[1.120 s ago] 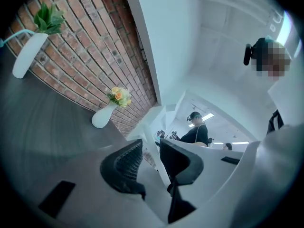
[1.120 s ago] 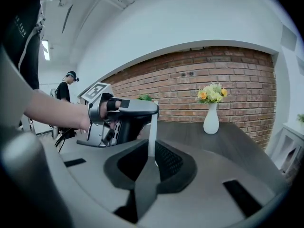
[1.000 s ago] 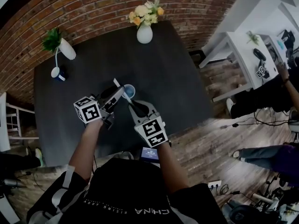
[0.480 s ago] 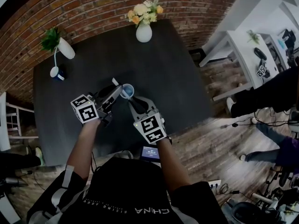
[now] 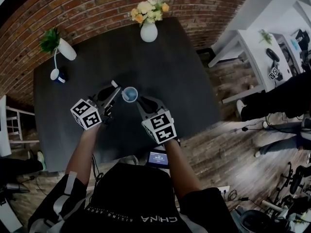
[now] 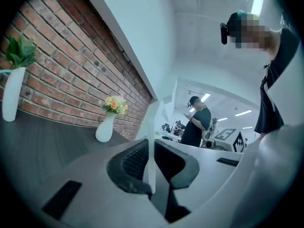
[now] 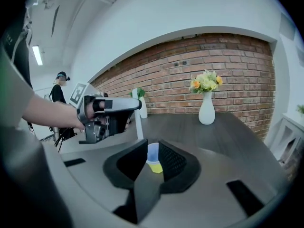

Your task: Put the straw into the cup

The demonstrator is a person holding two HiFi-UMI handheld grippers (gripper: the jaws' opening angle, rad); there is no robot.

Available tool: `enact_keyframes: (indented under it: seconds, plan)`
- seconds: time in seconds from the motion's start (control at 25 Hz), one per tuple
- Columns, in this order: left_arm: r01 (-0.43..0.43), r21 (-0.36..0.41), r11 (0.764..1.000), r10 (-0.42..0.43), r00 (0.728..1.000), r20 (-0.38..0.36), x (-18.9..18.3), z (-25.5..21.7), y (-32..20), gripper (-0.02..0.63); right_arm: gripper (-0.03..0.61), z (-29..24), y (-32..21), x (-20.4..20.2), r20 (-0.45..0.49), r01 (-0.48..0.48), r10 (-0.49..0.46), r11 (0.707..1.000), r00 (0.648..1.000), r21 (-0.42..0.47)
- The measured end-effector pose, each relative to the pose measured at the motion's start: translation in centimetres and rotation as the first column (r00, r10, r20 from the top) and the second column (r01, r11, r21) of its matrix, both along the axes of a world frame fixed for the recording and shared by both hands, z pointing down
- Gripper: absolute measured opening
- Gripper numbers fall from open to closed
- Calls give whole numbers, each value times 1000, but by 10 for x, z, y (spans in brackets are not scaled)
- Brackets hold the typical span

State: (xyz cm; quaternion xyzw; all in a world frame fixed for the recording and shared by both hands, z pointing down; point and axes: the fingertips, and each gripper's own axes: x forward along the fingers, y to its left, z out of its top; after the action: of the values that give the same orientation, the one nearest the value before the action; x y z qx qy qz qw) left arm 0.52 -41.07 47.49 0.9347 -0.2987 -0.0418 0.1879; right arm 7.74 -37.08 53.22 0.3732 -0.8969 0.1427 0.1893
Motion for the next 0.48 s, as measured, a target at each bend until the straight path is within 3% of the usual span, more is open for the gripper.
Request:
enact_keyframes:
  seconds: [0.48]
  plan:
    - [54,21,998,-56,992,109,4,54,-13,38,54,9,-30,20,70,-47,55,992,996,-121]
